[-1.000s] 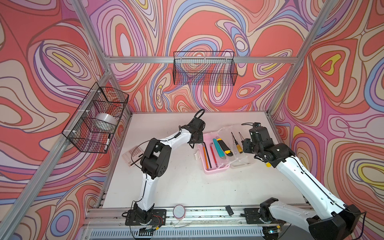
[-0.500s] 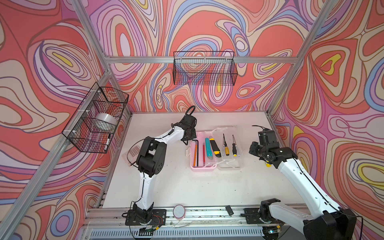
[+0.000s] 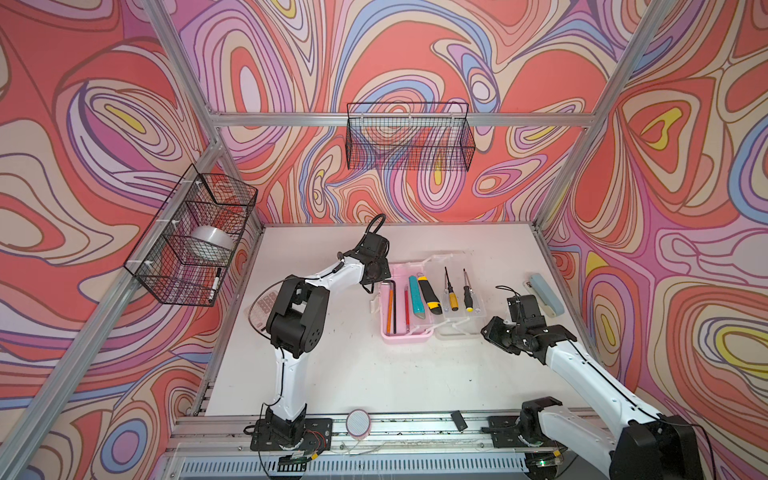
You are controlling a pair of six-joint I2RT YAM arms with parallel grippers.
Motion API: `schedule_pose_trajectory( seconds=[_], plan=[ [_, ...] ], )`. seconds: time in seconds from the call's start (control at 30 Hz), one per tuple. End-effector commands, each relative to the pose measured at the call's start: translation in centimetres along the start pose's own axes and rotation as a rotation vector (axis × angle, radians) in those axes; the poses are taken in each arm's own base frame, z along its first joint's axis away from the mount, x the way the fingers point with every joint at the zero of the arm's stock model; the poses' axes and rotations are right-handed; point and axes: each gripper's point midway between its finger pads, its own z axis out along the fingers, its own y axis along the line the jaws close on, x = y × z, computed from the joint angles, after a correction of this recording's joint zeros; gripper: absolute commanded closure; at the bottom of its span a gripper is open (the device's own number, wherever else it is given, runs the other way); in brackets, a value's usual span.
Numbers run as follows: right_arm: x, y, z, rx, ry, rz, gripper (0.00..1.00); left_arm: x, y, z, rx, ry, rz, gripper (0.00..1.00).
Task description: Pack the tool kit
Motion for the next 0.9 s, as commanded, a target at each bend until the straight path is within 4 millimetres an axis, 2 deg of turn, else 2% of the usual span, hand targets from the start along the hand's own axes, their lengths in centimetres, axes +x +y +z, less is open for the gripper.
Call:
schedule_pose_trajectory(
  seconds=[0.0, 0.23, 0.3, 0.43, 0.6, 0.77, 0.87],
  plan=[
    [-1.1, 1.2, 1.1, -0.062, -0.024, 0.019, 0.62, 1.3, 1.8, -0.5, -0.040, 0.043, -0.035, 0.95],
    [-2.0, 0.7, 3.0, -0.030, -0.036, 0.017, 0.85, 1.5, 1.5, -0.8, -0.015, 0.040, -0.046, 1.00],
    [-2.3, 0.8, 3.0, -0.034, -0.044, 0.014, 0.86, 1.6, 1.6, -0.8, -0.014, 0.041, -0.048, 1.00],
    [-2.8, 0.6, 2.6, -0.012, -0.073, -0.001, 1.00, 1.9, 1.5, -0.8, -0.004, 0.045, -0.052, 1.00],
    [-3.8, 0.5, 1.1, 0.022, -0.115, -0.026, 1.00, 2.1, 1.1, -0.8, 0.030, 0.050, -0.067, 1.00],
    [-5.6, 0.8, -1.6, 0.067, -0.185, -0.067, 1.00, 2.3, 0.2, -1.1, 0.065, 0.054, -0.083, 1.00],
    [-6.7, 1.8, -3.4, 0.052, -0.228, -0.077, 1.00, 2.3, -0.6, -1.5, 0.078, 0.043, -0.077, 1.00]
  ],
)
